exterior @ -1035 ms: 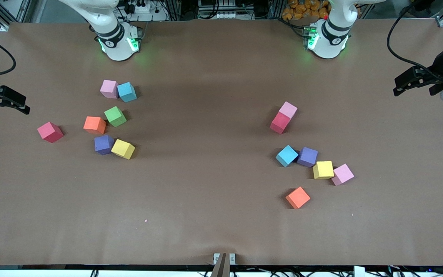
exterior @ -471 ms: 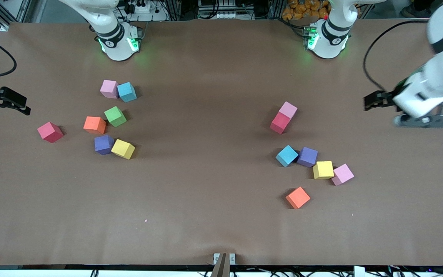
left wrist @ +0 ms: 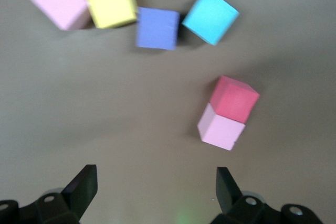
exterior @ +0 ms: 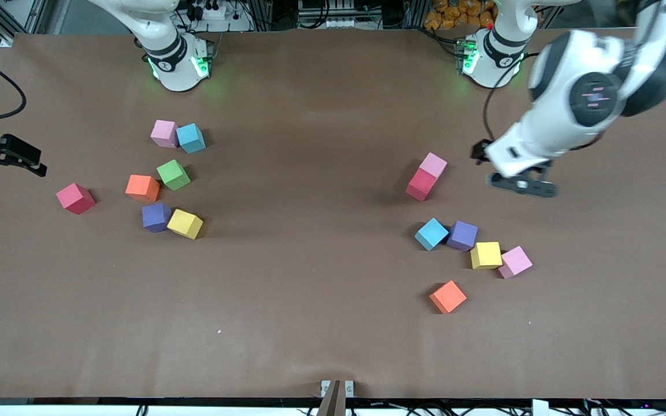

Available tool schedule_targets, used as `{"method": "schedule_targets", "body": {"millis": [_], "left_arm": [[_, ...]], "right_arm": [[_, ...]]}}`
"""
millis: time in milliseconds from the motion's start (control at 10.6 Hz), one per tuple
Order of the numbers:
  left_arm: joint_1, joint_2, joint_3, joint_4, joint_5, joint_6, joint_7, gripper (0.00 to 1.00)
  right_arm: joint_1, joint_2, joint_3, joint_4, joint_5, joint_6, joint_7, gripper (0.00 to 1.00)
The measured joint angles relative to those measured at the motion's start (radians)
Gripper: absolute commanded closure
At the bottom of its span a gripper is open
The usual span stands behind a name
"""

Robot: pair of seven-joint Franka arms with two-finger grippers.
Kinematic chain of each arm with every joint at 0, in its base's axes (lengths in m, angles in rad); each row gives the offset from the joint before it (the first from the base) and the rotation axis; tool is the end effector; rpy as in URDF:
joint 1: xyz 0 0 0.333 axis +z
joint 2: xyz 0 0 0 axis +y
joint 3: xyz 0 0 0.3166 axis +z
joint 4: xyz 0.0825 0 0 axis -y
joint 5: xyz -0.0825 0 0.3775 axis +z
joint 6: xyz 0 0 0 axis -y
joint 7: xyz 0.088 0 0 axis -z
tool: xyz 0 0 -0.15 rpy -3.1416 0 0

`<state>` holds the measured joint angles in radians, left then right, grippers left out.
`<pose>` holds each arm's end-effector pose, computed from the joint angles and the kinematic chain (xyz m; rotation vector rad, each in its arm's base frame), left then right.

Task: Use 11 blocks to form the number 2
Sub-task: 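Reach the right gripper to the yellow cube while the left gripper reaches the pink cube, then grasp the yellow cube with the right gripper while the left gripper grasps pink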

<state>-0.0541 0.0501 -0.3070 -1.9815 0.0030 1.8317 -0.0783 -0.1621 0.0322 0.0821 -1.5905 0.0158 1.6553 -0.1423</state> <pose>0.4957 -0.1857 0.3878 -3.0644 0.4397 0.3036 0.5651 -0.0437 0.5626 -3.1250 -0.0956 -0.0540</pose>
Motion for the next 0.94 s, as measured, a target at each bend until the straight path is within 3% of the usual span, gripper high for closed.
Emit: {"method": "schedule_targets", "body": {"millis": [471,659,941], "left_arm": [[0.000,0.011,-0.094,-0.207,0.000,0.184,0.010,0.00],[0.000,0.042,-0.120,-0.230,0.000,0.200,0.014,0.00],[0.000,0.102,-0.139,-0.239,0.000,0.211,0.014,0.00]], "right_arm": [[0.012,0.059,0.001,-0.002,0.000,0.027,0.000,0.00],[0.031,0.106,0.001,-0.016,0.002,0.067,0.000,0.00],[0.084,0.125,0.002,-0.123,0.010,0.192,0.001,0.00]]}}
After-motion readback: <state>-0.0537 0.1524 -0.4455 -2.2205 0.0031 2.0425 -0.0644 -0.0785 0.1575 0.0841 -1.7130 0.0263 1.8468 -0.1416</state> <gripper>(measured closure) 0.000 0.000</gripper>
